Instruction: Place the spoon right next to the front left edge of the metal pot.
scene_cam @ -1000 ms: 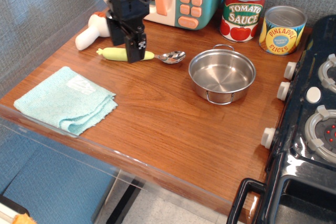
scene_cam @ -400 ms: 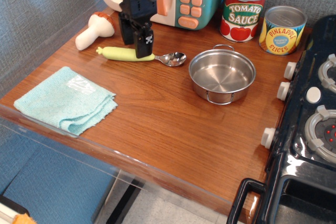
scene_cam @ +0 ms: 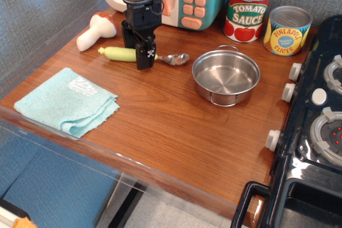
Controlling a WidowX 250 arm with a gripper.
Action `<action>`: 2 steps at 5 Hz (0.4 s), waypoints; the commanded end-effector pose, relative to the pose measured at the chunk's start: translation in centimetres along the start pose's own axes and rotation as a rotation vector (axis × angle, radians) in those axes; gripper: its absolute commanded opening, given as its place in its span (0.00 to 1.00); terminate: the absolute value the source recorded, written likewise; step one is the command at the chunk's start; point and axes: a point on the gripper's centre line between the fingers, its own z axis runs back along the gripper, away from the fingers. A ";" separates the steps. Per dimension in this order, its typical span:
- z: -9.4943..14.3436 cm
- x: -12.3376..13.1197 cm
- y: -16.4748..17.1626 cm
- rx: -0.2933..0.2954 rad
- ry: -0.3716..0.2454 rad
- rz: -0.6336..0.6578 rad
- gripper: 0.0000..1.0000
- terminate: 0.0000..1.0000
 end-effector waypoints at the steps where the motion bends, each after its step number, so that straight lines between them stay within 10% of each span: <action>1: 0.7 -1.0 0.1 0.014 0.031 0.055 1.00 0.00; 2: 0.3 -1.2 0.4 0.014 0.060 0.070 0.00 0.00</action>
